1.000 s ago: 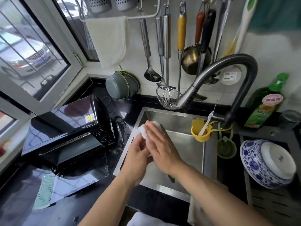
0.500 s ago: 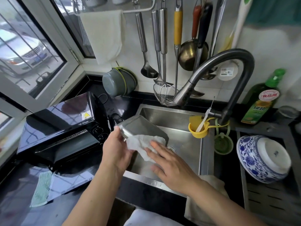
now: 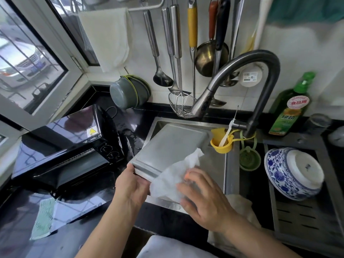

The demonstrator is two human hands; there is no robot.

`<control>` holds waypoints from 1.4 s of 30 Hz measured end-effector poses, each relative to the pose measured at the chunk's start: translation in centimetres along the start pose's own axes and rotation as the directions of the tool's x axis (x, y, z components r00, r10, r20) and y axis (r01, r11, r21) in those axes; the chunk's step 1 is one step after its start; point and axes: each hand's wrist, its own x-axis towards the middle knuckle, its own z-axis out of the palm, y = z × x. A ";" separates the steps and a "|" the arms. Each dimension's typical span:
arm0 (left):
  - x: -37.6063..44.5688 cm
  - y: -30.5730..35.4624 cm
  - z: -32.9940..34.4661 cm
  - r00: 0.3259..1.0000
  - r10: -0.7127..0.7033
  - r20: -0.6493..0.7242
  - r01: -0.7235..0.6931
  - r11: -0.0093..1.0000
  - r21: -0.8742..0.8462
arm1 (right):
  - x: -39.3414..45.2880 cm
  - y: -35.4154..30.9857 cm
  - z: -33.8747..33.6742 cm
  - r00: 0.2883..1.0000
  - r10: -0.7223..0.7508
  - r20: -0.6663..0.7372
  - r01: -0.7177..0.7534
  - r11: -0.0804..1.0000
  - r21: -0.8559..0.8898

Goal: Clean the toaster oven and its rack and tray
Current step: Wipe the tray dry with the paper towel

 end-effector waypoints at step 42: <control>-5.8 -4.2 0.1 0.750 0.226 0.622 -0.618 0.574 0.537 | 10.5 2.3 1.0 0.582 0.807 0.106 -0.813 0.580 0.045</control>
